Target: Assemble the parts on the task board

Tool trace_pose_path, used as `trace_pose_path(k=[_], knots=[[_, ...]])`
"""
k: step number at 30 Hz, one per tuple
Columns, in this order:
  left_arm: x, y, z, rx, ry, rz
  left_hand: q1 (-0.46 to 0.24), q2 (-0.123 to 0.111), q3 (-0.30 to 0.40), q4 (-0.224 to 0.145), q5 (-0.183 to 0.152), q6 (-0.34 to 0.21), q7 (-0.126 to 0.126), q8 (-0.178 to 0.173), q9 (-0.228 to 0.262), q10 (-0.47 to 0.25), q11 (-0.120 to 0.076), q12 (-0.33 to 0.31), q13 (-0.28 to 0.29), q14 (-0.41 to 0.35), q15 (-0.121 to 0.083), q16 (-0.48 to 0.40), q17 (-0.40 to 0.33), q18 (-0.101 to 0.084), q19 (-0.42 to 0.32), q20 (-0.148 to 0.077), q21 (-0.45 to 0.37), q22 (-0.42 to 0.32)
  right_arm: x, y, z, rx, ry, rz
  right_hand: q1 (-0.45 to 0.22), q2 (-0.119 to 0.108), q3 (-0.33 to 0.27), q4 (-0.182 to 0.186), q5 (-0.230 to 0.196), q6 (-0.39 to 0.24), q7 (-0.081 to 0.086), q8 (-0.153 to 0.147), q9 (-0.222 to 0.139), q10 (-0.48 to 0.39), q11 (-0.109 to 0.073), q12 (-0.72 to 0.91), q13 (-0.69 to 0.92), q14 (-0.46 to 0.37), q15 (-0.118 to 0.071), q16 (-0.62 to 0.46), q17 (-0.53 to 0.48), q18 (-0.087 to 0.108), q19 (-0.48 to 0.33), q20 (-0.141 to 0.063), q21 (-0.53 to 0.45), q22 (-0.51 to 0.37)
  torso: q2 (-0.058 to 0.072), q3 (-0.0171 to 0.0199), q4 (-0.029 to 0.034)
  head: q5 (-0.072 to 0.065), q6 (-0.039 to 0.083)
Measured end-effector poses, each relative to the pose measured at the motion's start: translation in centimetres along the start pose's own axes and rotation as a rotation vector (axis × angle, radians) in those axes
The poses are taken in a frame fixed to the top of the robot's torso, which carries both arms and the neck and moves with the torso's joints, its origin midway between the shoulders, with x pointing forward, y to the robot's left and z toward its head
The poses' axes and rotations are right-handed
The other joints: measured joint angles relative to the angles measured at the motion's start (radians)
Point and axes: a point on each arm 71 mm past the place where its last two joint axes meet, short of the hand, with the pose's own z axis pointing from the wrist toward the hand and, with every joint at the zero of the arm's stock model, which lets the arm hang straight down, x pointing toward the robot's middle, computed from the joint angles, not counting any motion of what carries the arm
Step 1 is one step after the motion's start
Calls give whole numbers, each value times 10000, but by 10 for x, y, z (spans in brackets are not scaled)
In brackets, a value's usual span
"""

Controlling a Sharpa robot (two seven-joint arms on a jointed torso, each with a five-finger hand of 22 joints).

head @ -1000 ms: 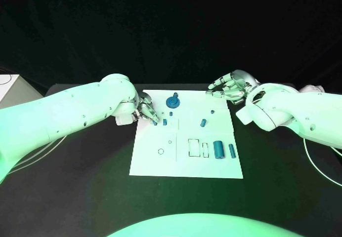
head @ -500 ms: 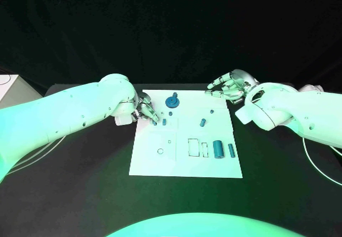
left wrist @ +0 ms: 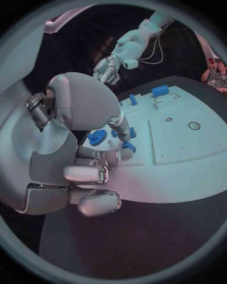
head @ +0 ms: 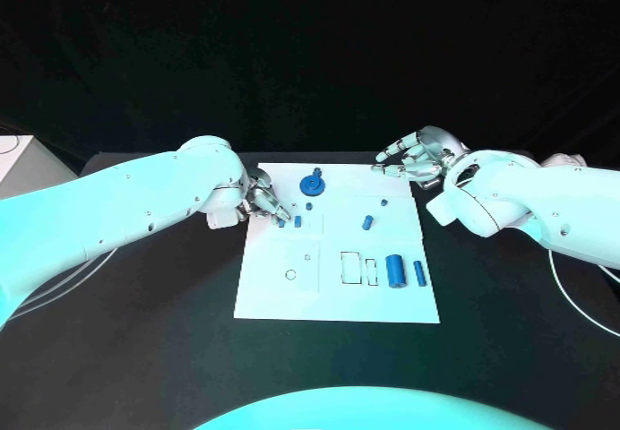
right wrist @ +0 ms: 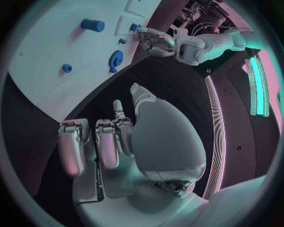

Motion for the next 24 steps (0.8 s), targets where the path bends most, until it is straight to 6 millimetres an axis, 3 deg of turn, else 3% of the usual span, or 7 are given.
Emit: trace_pose_path(k=[6, 10, 20, 24], knots=[[0, 1, 0, 8, -49, -45, 261, -46, -457, 458, -873, 75, 2, -2, -64, -1, -1, 66, 70, 0, 0, 0, 0, -1, 0, 0, 0, 0, 0, 0, 0, 5, 0, -1, 0, 0, 0, 0, 0, 0, 0, 0, -9, 0, 0, 0, 0, 0, 0, 0, 0, 0, 0, 0, 0, -1, 0, 0, -6, 0, 9], [1, 3, -1, 33, -92, -84, 362, -78, -691, 691, -1285, 80, -3, -64, -78, -1, -1, 67, 107, 0, 0, 0, 0, -1, 0, 0, 0, 0, 0, 0, 0, 9, -2, -1, 0, 0, 0, 0, 0, 0, 0, 0, -9, 0, 0, 0, 0, 0, 0, 0, -1, 0, 0, 0, 0, -1, 0, 1, -10, 0, 17], [1, 11, -7, 142, -386, -421, 430, -116, -1044, 1104, -1929, 70, 43, -144, -100, 31, 31, 109, 109, 0, 0, 0, 0, 0, 1, 0, -40, -2, 0, -2, 0, 30, -2, 0, 0, 0, 0, 0, 0, 0, 0, 0, -9, 0, 0, 0, 0, 0, 0, 0, -1, 0, 0, 0, 0, -3, 1, -1, -4, -29, 69], [-3, 11, -12, 343, -634, -804, 430, -116, -1286, 1142, -2115, -82, 186, -145, -119, -283, 133, -168, -345, 14, 39, -233, 0, -1, -261, 5, -269, -346, 0, -2, 0, 38, 5, 2, 0, 0, 0, 0, 0, 0, 0, 0, -8, 0, 0, 0, 0, 0, 0, -14, -2, 0, 0, 0, -18, -3, -2, -7, -1, -35, 93]])
